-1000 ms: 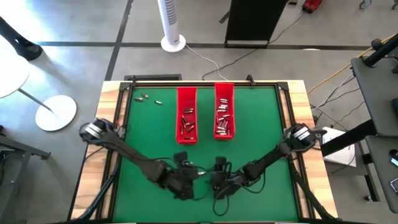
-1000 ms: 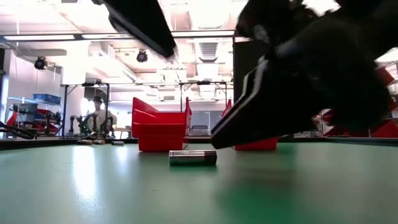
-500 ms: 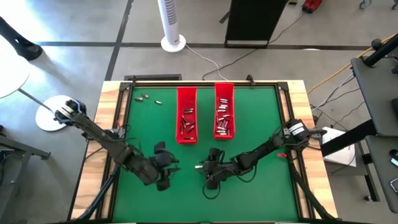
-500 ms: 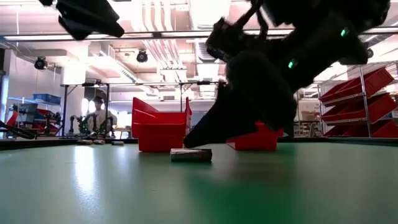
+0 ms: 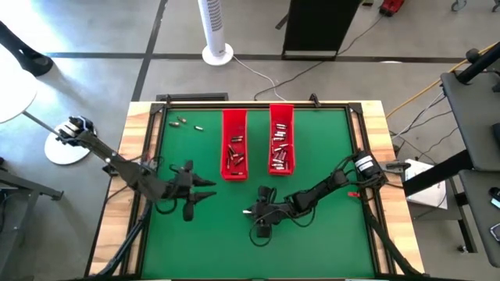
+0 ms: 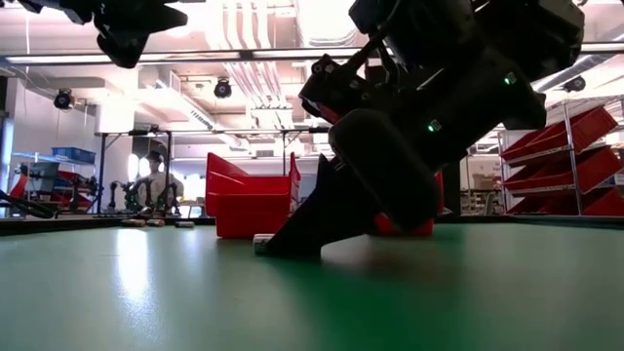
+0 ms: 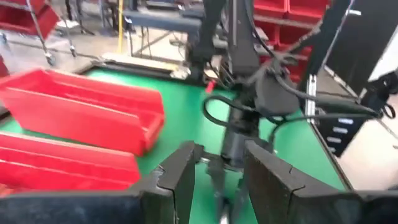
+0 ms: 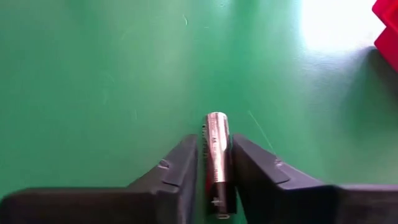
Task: Sort batteries
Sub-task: Put the silver battery into the right red bin
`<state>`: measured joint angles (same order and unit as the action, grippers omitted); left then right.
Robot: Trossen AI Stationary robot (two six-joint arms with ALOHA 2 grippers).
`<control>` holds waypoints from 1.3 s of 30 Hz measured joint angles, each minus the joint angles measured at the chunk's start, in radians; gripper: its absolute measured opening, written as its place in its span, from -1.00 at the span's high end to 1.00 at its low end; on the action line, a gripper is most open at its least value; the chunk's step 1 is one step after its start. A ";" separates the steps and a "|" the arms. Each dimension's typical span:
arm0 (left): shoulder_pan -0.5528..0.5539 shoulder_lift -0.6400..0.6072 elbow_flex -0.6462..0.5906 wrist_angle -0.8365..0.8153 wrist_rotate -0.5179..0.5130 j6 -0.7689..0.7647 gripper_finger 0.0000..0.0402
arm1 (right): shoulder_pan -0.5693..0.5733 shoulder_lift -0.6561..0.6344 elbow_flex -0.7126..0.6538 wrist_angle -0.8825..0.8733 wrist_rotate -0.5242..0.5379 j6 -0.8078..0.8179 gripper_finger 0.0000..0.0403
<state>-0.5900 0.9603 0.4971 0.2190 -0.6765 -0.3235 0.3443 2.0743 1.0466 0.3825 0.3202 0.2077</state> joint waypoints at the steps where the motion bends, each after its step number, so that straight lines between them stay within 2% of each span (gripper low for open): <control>1: 0.006 -0.028 -0.011 -0.001 -0.003 0.011 0.43 | 0.000 0.000 0.001 -0.007 0.000 0.000 0.64; 5: 0.038 -0.115 -0.054 -0.006 -0.051 0.028 0.43 | 0.000 0.001 0.001 -0.027 0.005 -0.009 0.80; 8: 0.058 -0.147 -0.088 -0.007 -0.124 0.045 0.43 | -0.001 -0.009 0.007 -0.064 0.011 -0.014 0.80; 12: 0.080 -0.159 -0.132 -0.019 -0.196 0.032 0.43 | 0.001 -0.039 0.044 -0.208 0.020 -0.012 0.80; 16: 0.115 -0.151 -0.153 -0.091 -0.184 -0.094 0.43 | 0.014 -0.082 0.112 -0.420 0.022 -0.013 0.80; 19: 0.148 -0.149 -0.157 -0.228 -0.150 -0.199 0.43 | 0.022 -0.114 0.170 -0.572 -0.015 -0.013 0.80; 24: 0.191 -0.144 -0.158 -0.428 -0.151 -0.345 0.43 | 0.028 -0.192 0.283 -0.745 -0.084 -0.011 0.80; 30: 0.200 -0.144 -0.164 -0.459 -0.151 -0.371 0.43 | 0.011 -0.250 0.412 -1.128 -0.083 -0.049 0.80; 34: 0.201 -0.141 -0.165 -0.463 -0.151 -0.372 0.43 | -0.019 -0.290 0.488 -1.348 -0.008 -0.055 0.80; 39: 0.201 -0.138 -0.165 -0.469 -0.151 -0.369 0.43 | -0.092 -0.330 0.497 -1.480 0.004 -0.084 0.80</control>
<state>-0.3888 0.8223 0.3321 -0.2504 -0.8272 -0.6930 0.2523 1.7445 1.5438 -1.0976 0.3239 0.1239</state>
